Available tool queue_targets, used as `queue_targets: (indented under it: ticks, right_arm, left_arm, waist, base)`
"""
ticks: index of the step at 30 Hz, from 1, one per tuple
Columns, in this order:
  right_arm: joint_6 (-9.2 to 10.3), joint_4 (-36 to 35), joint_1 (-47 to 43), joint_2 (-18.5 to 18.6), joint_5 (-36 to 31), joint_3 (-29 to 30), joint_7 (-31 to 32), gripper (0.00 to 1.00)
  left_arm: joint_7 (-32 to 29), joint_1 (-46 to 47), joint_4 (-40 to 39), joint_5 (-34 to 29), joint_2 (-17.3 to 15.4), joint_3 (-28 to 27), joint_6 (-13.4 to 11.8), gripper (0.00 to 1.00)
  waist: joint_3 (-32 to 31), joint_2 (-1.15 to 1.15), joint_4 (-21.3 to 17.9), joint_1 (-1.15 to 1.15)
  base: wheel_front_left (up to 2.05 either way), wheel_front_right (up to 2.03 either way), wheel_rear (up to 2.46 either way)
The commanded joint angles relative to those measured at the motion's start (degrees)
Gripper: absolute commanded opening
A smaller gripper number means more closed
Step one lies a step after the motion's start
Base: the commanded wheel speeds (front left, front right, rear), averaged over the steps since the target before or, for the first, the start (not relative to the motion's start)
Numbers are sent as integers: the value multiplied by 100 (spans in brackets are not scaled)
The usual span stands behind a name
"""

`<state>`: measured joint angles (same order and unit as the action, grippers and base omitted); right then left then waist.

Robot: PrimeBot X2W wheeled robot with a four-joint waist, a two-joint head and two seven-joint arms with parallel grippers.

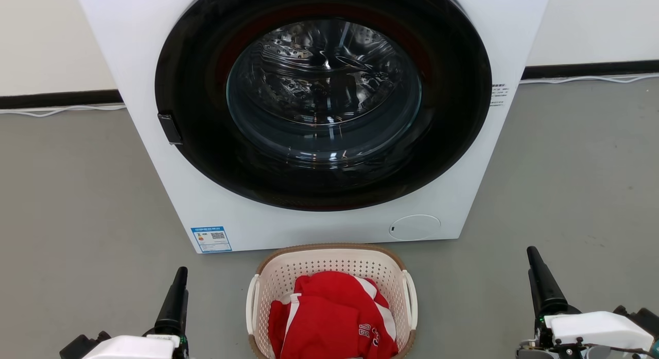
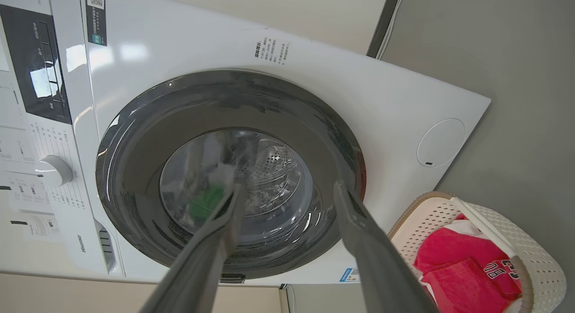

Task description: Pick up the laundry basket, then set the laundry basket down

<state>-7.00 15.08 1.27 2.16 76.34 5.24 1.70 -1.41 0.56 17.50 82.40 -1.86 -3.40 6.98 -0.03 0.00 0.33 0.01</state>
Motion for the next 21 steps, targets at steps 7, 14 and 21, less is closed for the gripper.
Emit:
queue_targets:
  ticks: [7, 14, 21]
  right_arm:
    - [-17, -256, 156, 146, -778, -131, -176, 100]
    - [-20, -286, 161, 189, -1424, -213, -294, 100]
    - [-22, -239, 173, 240, -2106, -288, -429, 100]
  left_arm:
    - [148, 158, -133, -696, -51, -5, 19, 100]
    - [266, 175, -103, -1374, -55, 20, 22, 100]
    - [400, 167, -114, -2064, -60, -12, 25, 100]
  waist:
    - [-4, 0, 21, -1]
    - [-9, 0, 32, -1]
    - [-26, 0, 40, -1]
  base:
    - [0, 0, 0]
    - [0, 0, 0]
    - [0, 0, 0]
